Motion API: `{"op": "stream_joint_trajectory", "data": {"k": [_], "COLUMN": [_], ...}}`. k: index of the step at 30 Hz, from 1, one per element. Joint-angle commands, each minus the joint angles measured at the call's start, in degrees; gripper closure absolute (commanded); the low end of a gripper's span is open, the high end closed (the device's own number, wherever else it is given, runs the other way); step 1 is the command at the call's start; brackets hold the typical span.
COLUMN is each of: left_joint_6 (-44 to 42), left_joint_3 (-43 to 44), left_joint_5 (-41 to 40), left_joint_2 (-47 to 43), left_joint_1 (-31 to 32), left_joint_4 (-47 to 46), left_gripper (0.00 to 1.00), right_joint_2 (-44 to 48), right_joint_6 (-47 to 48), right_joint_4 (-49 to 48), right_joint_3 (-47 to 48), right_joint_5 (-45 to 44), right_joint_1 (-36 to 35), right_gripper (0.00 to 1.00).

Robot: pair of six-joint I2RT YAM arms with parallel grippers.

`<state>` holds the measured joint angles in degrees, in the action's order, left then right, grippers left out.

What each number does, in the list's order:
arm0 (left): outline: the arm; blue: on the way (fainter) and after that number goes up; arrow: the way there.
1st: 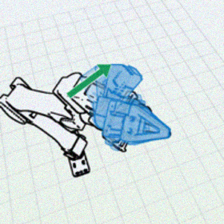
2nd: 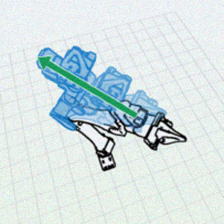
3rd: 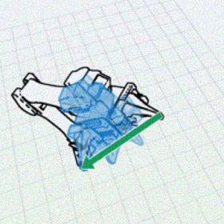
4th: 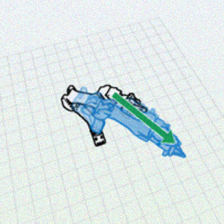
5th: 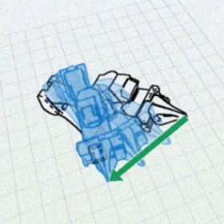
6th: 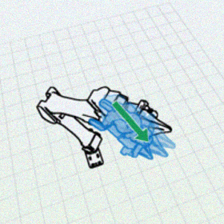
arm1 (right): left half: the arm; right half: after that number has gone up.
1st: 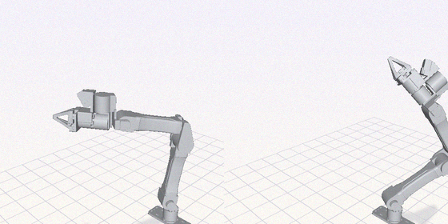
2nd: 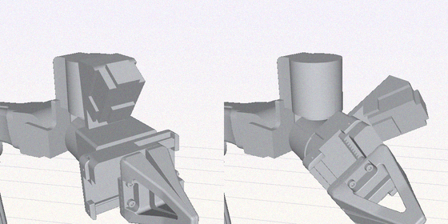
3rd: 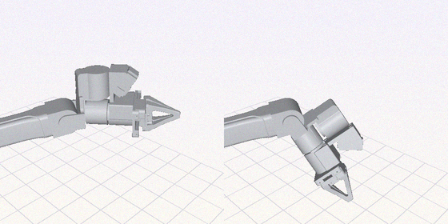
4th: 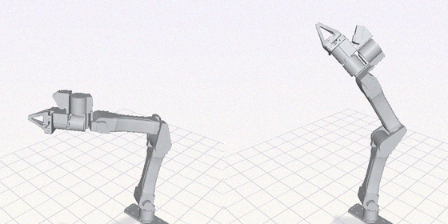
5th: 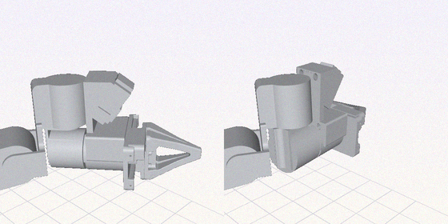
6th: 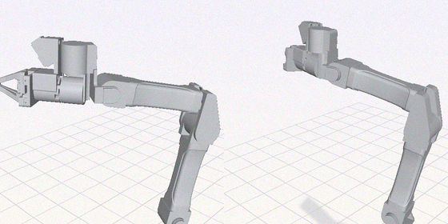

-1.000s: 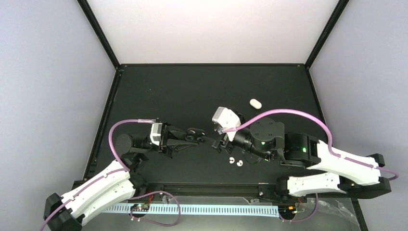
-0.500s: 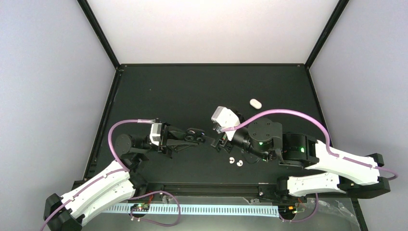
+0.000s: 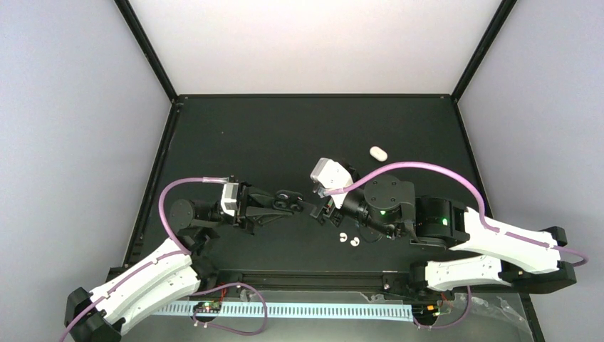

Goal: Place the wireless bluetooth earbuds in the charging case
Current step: Place the earbud in the charging case.

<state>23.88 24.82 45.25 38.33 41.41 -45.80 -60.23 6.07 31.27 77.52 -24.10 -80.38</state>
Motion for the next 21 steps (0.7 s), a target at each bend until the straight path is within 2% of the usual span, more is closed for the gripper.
{"op": "stream_joint_trajectory", "data": {"k": [1,13,21], "left_joint_6": [-0.35,-1.25,-1.28], "left_joint_3": [0.23,-0.94,-1.27], "left_joint_5": [-0.18,-0.3,-0.16], "left_joint_2": [-0.94,-0.97,-0.28], "left_joint_1": [0.21,0.17,0.16], "left_joint_4": [-1.66,-0.69,-1.0], "left_gripper": [0.98,0.98,0.98], "right_joint_2": [-0.63,-0.06,-3.42], "right_joint_6": [-0.57,0.05,0.23], "right_joint_4": [0.62,1.43,2.16], "right_joint_3": [-0.23,5.0,8.44], "right_joint_5": [0.74,0.51,5.94], "right_joint_1": [-0.35,-0.32,-0.3], "right_gripper": [0.18,0.18,0.18]}}
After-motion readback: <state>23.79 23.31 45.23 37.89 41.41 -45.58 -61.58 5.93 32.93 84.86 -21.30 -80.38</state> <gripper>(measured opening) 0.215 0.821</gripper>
